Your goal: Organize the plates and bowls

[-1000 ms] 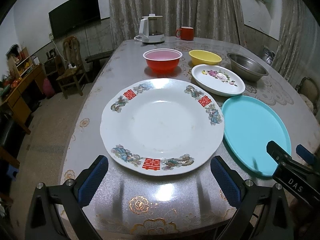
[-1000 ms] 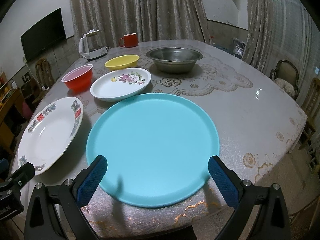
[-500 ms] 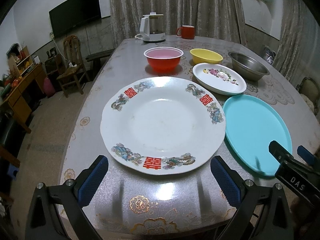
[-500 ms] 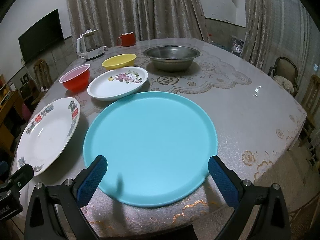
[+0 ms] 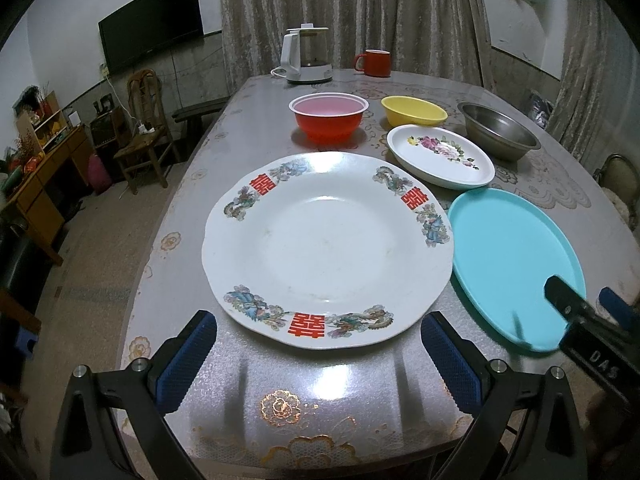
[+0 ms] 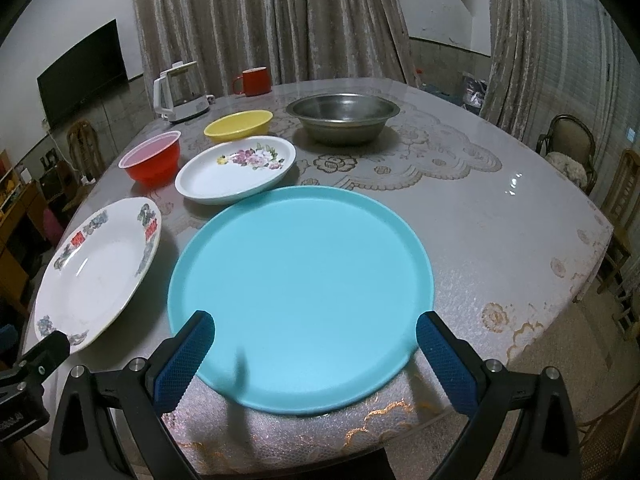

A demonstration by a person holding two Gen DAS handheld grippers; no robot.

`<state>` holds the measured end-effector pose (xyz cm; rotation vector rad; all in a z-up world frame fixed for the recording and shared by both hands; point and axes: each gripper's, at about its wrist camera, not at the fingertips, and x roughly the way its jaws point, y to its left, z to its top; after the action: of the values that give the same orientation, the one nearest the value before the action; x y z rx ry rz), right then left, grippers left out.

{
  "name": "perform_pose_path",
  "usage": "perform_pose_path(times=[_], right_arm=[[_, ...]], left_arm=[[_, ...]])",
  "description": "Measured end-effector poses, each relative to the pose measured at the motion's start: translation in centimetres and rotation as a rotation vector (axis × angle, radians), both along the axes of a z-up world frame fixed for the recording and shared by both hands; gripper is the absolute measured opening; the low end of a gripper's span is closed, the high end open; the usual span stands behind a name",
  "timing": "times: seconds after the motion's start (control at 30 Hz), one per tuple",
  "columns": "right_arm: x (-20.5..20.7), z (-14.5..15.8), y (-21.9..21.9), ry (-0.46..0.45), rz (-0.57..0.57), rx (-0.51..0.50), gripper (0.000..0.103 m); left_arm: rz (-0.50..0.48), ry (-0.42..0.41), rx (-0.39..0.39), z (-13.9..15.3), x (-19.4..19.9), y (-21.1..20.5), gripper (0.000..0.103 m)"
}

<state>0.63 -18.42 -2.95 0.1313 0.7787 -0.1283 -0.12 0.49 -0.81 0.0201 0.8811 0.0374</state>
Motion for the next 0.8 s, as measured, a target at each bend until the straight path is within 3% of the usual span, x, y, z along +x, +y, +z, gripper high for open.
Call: perform_pose_path(times=[0.17, 0.5, 0.63, 0.7, 0.8], right_arm=[[-0.5, 1.1, 0.1, -0.063, 0.01, 0.002, 0.103], [0.1, 0.8, 0.3, -0.04, 0.02, 0.0, 0.103], [0.2, 1.2, 0.7, -0.075, 0.061, -0.008, 0.103], [0.1, 1.8, 1.1, -0.135, 0.116, -0.009, 0.103], [0.7, 2.2, 2.0, -0.144, 0.218, -0.022, 0.103]], left_arm=[[-0.008, 0.005, -0.008, 0.0, 0.1, -0.1, 0.103], [-0.015, 0.009, -0.013, 0.0, 0.2, 0.0, 0.103], [-0.034, 0.014, -0.041, 0.2, 0.5, 0.4, 0.103], [-0.05, 0.009, -0.111, 0.4, 0.6, 1.2, 0.103], [-0.075, -0.01, -0.306, 0.8, 0.8, 3.5, 0.103]])
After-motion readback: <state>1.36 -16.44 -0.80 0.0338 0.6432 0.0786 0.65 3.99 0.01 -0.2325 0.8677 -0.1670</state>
